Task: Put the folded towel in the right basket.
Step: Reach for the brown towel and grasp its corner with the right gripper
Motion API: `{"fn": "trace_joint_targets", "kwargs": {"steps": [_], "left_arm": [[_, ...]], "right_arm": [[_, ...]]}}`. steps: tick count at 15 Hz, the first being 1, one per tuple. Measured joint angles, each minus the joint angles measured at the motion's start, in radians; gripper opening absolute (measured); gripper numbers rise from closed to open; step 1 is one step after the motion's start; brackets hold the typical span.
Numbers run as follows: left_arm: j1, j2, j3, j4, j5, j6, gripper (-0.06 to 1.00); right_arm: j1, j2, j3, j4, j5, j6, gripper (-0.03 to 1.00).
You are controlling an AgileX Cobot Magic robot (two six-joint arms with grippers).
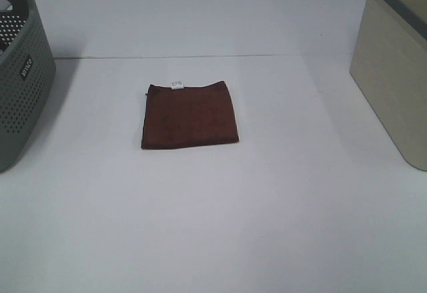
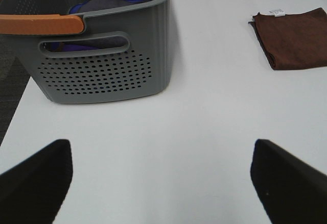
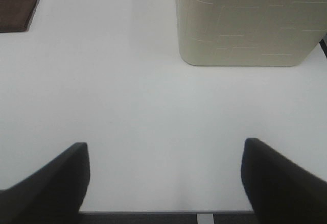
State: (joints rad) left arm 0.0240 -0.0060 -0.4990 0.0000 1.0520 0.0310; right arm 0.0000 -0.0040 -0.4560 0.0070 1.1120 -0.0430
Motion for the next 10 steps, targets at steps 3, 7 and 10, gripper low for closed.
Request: {"fn": "trace_joint_targets", "kwargs": {"steps": [3, 7, 10], "left_arm": [[0.0, 0.0, 0.0, 0.0, 0.0, 0.0, 0.88], [0.0, 0.0, 0.0, 0.0, 0.0, 0.0, 0.88], [0.0, 0.0, 0.0, 0.0, 0.0, 0.0, 0.88]], "right_arm": [[0.0, 0.0, 0.0, 0.0, 0.0, 0.0, 0.79], [0.0, 0.0, 0.0, 0.0, 0.0, 0.0, 0.79], [0.0, 0.0, 0.0, 0.0, 0.0, 0.0, 0.79]]}}
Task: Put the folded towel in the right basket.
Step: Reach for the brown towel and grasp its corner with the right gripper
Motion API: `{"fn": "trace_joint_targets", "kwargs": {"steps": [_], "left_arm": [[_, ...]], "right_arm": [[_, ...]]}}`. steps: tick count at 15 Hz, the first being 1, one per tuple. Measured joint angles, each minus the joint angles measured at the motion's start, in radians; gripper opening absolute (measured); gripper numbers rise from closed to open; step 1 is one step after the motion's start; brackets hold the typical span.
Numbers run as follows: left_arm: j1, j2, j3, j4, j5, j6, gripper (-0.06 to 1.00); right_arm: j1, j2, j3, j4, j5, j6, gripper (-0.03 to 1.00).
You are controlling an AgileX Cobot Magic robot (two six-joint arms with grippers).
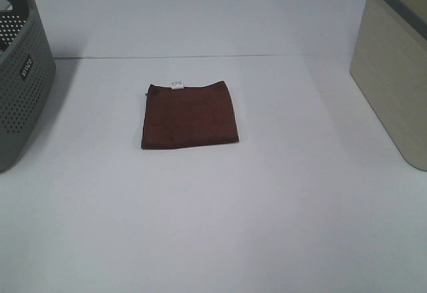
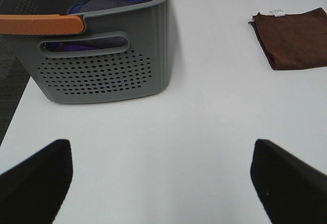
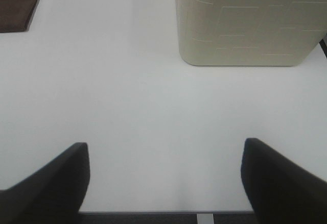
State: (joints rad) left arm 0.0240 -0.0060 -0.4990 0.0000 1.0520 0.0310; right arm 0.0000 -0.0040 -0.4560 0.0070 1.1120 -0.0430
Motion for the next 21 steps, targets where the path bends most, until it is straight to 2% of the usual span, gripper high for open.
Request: {"fn": "trace_joint_targets", "kwargs": {"steps": [21], "left_arm": [[0.0, 0.0, 0.0, 0.0, 0.0, 0.0, 0.88]], "right_arm": [[0.0, 0.0, 0.0, 0.0, 0.0, 0.0, 0.79]]}}
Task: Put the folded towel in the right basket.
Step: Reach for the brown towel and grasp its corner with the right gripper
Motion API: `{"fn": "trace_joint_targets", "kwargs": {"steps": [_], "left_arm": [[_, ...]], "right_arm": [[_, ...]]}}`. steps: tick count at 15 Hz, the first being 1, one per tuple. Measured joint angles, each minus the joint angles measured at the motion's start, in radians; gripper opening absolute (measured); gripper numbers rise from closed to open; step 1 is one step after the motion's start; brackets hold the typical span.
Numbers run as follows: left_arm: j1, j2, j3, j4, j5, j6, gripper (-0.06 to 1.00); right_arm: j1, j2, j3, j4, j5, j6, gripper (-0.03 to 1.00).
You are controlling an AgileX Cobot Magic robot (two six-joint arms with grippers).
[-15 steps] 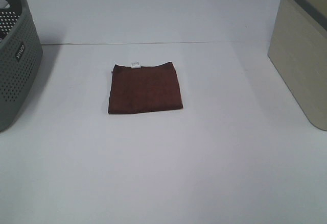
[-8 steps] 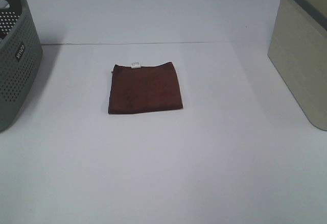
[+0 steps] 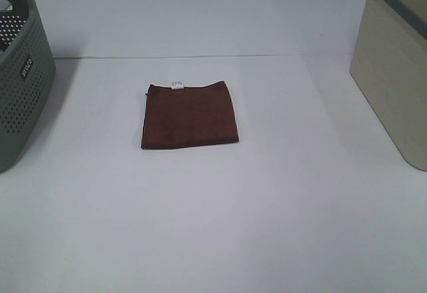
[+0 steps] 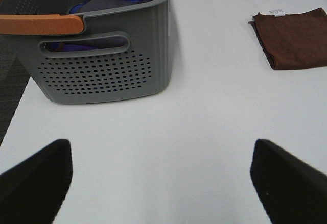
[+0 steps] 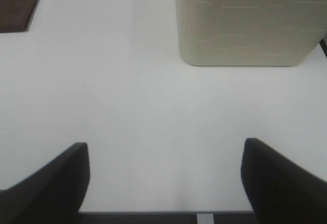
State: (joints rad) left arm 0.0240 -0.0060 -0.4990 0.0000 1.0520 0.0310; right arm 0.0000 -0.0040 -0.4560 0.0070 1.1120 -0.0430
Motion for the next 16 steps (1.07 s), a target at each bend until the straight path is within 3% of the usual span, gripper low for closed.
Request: {"fn": "trace_joint_targets", "kwargs": {"steps": [16], "left_arm": [[0.0, 0.0, 0.0, 0.0, 0.0, 0.0, 0.88]], "right_arm": [[0.0, 0.0, 0.0, 0.0, 0.0, 0.0, 0.79]]}}
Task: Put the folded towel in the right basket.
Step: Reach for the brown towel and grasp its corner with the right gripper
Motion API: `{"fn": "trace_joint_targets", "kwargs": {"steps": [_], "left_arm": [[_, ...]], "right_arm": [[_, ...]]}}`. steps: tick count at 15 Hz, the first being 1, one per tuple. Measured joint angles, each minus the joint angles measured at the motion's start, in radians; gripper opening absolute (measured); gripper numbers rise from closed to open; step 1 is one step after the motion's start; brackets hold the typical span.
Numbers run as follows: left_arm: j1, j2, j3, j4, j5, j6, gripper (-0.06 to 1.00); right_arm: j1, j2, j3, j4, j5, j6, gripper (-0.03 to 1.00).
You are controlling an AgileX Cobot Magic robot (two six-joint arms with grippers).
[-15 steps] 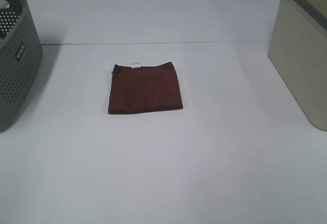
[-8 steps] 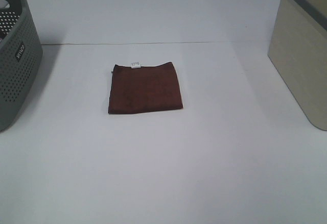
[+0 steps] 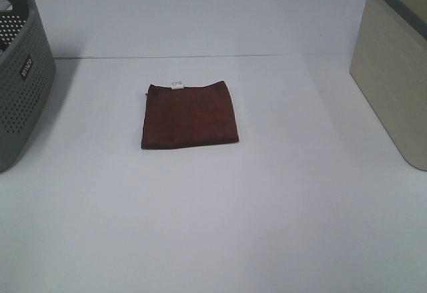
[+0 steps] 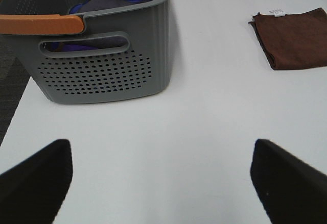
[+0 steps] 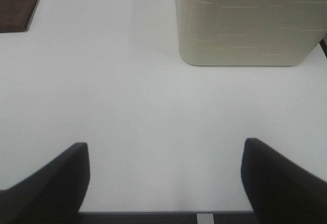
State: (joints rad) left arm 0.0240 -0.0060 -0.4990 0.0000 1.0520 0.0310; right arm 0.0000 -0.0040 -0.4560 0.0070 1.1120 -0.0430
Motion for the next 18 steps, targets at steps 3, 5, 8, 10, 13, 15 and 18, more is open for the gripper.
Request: {"fn": "trace_joint_targets", "kwargs": {"steps": [3, 5, 8, 10, 13, 15, 18], "left_arm": [[0.0, 0.0, 0.0, 0.0, 0.0, 0.0, 0.88], [0.0, 0.0, 0.0, 0.0, 0.0, 0.0, 0.88], [0.0, 0.0, 0.0, 0.0, 0.0, 0.0, 0.88], [0.0, 0.0, 0.0, 0.0, 0.0, 0.0, 0.88], [0.0, 0.0, 0.0, 0.0, 0.0, 0.0, 0.88], [0.0, 0.0, 0.0, 0.0, 0.0, 0.0, 0.88], [0.0, 0.0, 0.0, 0.0, 0.0, 0.0, 0.88]], "right_arm": [[0.0, 0.0, 0.0, 0.0, 0.0, 0.0, 0.79], [0.0, 0.0, 0.0, 0.0, 0.0, 0.0, 0.79], [0.0, 0.01, -0.005, 0.0, -0.011, 0.0, 0.79], [0.0, 0.109, -0.031, 0.002, -0.085, 0.0, 0.78], [0.0, 0.352, -0.137, 0.049, -0.158, -0.002, 0.78], [0.0, 0.536, -0.247, 0.124, -0.16, -0.039, 0.77], [0.0, 0.805, -0.411, 0.339, -0.142, -0.172, 0.76]]}}
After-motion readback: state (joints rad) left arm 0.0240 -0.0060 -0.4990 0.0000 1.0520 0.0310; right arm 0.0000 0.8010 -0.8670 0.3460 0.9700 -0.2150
